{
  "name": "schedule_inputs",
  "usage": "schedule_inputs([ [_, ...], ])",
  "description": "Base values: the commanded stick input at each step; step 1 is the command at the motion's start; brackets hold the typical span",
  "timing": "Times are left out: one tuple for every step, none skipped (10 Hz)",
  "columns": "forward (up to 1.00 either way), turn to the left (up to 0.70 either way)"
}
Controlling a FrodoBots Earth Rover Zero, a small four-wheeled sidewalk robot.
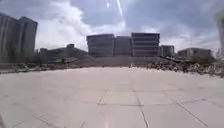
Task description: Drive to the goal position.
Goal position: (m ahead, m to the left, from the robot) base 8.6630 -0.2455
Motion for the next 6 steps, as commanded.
schedule_inputs([
  [0.68,0.14],
  [0.68,0.14],
  [0.68,0.14],
  [0.68,0.12],
  [0.68,0.11],
  [0.68,0.04],
])
